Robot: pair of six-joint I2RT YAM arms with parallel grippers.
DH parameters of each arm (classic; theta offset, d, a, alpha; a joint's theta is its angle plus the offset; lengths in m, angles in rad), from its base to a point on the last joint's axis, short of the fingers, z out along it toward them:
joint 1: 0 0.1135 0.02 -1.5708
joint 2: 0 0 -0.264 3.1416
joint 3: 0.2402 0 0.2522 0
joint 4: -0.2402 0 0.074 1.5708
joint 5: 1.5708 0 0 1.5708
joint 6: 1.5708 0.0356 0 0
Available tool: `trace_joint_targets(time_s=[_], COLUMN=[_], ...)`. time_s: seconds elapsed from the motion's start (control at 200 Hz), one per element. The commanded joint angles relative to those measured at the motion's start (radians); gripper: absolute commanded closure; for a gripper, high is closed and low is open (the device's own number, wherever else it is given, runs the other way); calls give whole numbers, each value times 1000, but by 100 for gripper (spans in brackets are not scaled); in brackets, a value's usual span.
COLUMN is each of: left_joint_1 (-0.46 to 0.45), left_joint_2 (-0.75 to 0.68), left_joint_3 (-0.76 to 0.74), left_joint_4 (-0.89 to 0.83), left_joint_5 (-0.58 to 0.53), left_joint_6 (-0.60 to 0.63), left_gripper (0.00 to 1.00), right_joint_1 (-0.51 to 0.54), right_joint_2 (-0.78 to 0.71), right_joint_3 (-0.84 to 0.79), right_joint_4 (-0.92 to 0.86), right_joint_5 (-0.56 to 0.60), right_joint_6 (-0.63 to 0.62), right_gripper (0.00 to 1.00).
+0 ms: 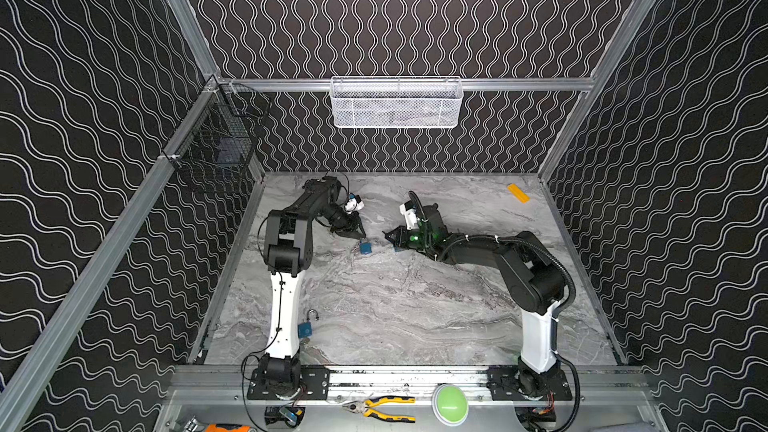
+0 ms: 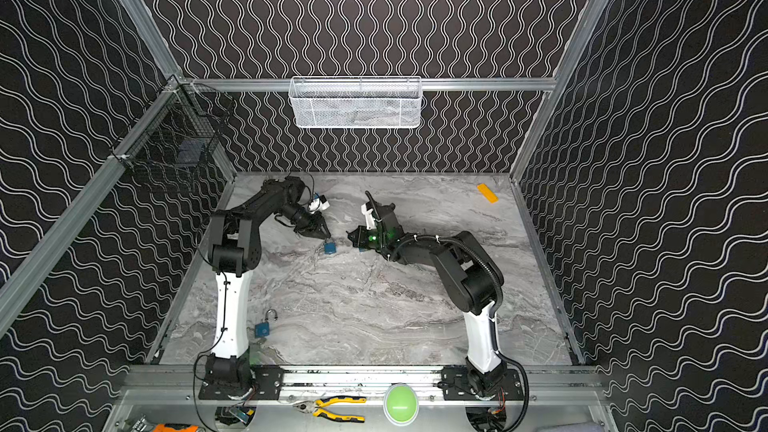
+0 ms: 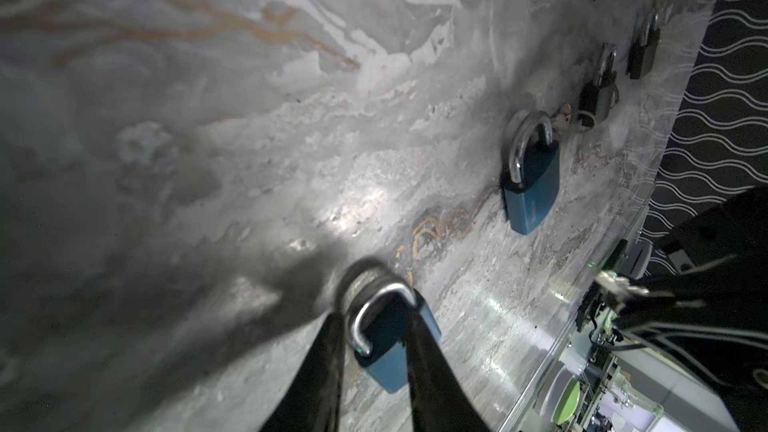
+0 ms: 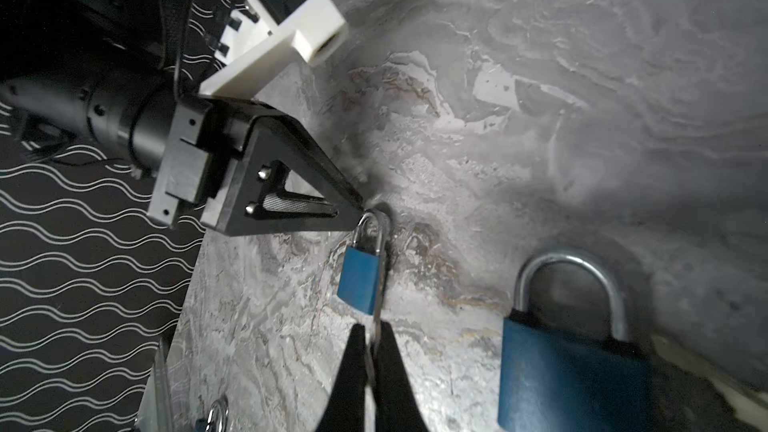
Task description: Lock with the key
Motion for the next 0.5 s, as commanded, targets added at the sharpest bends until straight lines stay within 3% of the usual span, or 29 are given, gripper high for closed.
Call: trace_joint_targets(time_s=[0.0, 0.195, 0.496], left_joint_1=[17, 67, 79], left_joint_2=[-62, -214, -615], left_joint_3=[-29, -188, -577], left_joint_4=[126, 346, 602], left_joint_5=[-28, 20, -112], left_joint_6=[-92, -228, -382], left_gripper=[66, 63, 60], right_joint_1=[18, 50, 71], right_joint_2=[35, 99, 149], right_joint_3=[41, 121, 174], right_joint_4=[-42, -112, -143], right_joint_5=[48, 83, 89], right_joint_6=[-10, -32, -27], right_gripper=[100, 100, 100])
